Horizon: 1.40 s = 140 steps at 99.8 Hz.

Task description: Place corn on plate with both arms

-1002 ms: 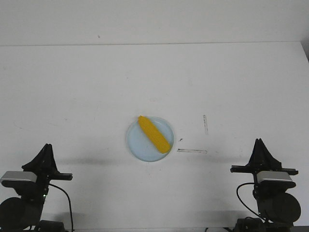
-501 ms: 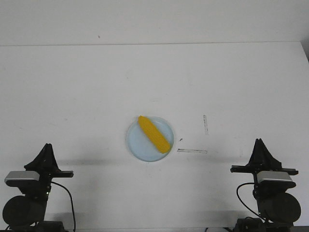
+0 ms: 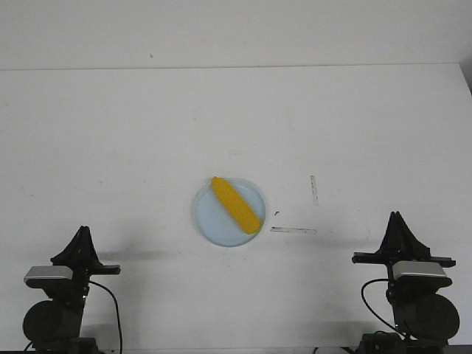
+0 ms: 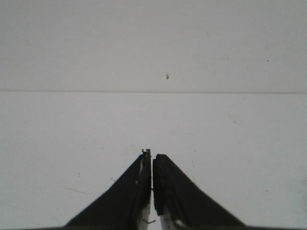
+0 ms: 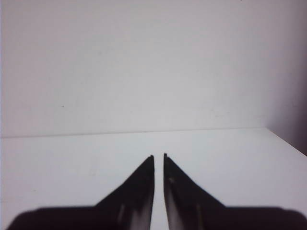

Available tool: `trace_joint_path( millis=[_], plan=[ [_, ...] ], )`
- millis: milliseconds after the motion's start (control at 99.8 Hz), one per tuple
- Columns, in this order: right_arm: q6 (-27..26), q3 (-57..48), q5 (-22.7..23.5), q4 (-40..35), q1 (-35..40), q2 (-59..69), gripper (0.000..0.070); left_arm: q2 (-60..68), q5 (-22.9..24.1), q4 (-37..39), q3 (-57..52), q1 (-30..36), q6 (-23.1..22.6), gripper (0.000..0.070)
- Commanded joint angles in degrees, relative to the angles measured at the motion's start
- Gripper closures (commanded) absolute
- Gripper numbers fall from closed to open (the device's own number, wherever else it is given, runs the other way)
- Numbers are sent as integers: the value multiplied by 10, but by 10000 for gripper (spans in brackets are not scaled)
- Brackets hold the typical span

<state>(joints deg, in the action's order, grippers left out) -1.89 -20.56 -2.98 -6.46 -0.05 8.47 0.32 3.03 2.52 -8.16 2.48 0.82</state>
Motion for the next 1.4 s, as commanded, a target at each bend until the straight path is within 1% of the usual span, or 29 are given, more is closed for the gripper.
trace_joint_path(
  millis=[0, 210, 341, 411, 1392],
  plan=[
    [0, -1, 0, 7, 0, -2, 662, -1, -2, 8, 7, 0, 3, 699],
    [0, -1, 0, 7, 0, -2, 662, -1, -1, 19, 33, 0, 3, 699],
    [0, -1, 0, 7, 0, -2, 662, -1, -1, 90, 75, 0, 3, 699],
    [0, -1, 0, 7, 0, -2, 662, -1, -2, 81, 74, 0, 3, 699],
    [0, -1, 0, 7, 0, -2, 662, -1, 0, 81, 74, -2, 3, 699]
  ],
)
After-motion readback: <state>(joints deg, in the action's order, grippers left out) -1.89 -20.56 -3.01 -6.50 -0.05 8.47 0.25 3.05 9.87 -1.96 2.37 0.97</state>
